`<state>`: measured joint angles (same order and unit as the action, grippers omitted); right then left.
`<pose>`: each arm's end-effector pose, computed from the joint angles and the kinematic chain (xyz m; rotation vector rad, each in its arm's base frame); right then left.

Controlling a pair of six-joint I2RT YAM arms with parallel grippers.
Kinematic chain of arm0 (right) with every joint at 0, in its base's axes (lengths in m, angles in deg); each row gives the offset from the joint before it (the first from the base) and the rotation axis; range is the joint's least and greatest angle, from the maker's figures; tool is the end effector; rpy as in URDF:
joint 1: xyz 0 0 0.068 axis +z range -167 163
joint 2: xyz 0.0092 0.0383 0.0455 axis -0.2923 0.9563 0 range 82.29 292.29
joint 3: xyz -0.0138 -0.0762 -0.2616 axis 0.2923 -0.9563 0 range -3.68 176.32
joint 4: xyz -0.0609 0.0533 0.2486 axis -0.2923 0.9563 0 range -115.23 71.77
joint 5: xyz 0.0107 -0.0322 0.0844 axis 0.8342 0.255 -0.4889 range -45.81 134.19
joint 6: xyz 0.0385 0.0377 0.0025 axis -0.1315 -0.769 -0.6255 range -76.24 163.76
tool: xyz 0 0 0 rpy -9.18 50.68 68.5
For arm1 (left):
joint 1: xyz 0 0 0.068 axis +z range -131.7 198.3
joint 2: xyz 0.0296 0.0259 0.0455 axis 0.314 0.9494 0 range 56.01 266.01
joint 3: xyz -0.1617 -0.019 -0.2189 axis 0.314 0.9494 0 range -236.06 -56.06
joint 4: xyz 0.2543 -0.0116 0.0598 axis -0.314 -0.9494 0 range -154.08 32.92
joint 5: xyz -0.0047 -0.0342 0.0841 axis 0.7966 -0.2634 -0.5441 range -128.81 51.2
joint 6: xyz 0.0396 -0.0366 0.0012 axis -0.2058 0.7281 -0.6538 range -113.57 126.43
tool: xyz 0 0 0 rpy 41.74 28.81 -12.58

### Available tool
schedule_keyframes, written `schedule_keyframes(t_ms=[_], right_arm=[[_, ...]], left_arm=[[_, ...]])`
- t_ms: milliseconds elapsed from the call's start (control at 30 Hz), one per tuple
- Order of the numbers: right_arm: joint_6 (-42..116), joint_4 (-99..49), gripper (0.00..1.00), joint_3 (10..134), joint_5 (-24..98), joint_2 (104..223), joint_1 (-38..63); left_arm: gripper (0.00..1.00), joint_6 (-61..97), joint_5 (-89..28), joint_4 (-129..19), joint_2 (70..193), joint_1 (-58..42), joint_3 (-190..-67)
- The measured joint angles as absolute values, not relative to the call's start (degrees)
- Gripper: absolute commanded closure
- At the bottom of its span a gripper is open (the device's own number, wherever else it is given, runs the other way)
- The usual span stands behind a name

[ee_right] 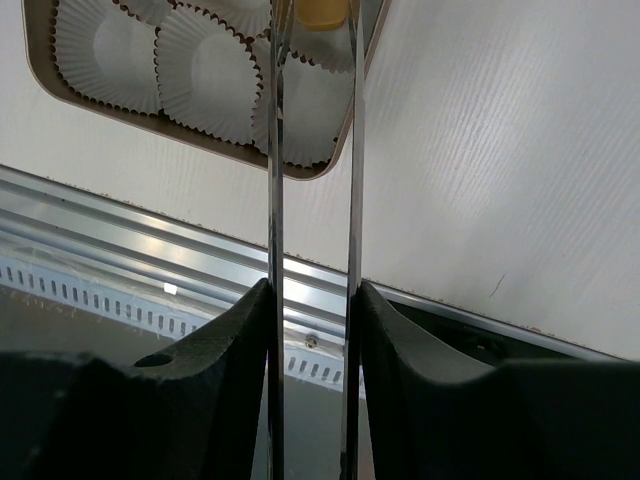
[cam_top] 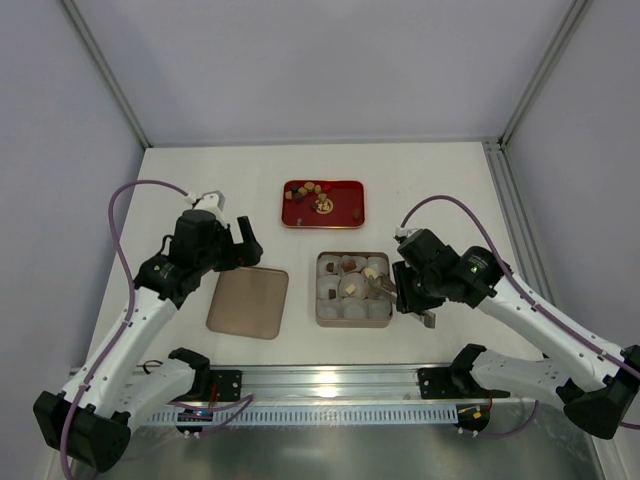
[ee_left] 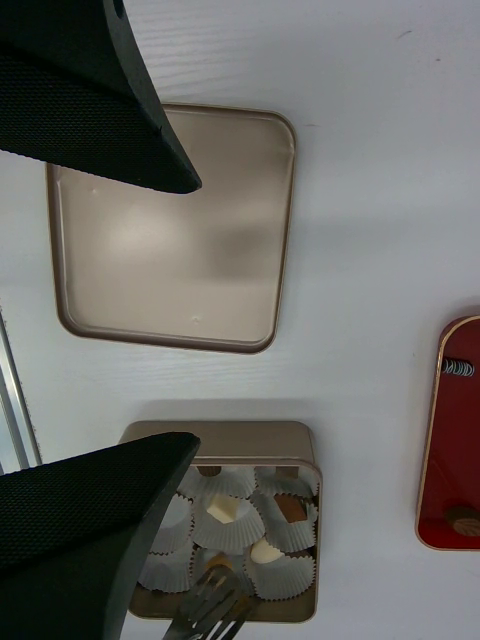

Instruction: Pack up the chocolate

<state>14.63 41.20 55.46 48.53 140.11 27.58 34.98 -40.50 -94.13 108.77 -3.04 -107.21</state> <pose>0.1224 0.1167 0.3033 -0.3451 2.7141 0.2790 0.1795 -0.0691 0.3083 -0.1597 2.2761 -0.4319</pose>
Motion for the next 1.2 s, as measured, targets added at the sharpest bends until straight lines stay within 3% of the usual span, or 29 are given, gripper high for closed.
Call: schedule_keyframes(t_ms=[433, 733, 1200], right_arm=[[14.7, 41.3, 0.56, 56.1, 49.1, 140.2, 27.6], [15.8, 40.6, 0.56, 65.1, 48.3, 144.1, 27.7], [26.2, 31.2, 0.57, 95.9, 50.1, 181.8, 19.9]], left_arm=[[0.0, 35.0, -40.5, -94.2, 108.8, -3.0, -107.2], [0.0, 35.0, -40.5, -94.2, 108.8, -3.0, -107.2], [0.0, 35.0, -40.5, -94.2, 108.5, -3.0, -107.1]])
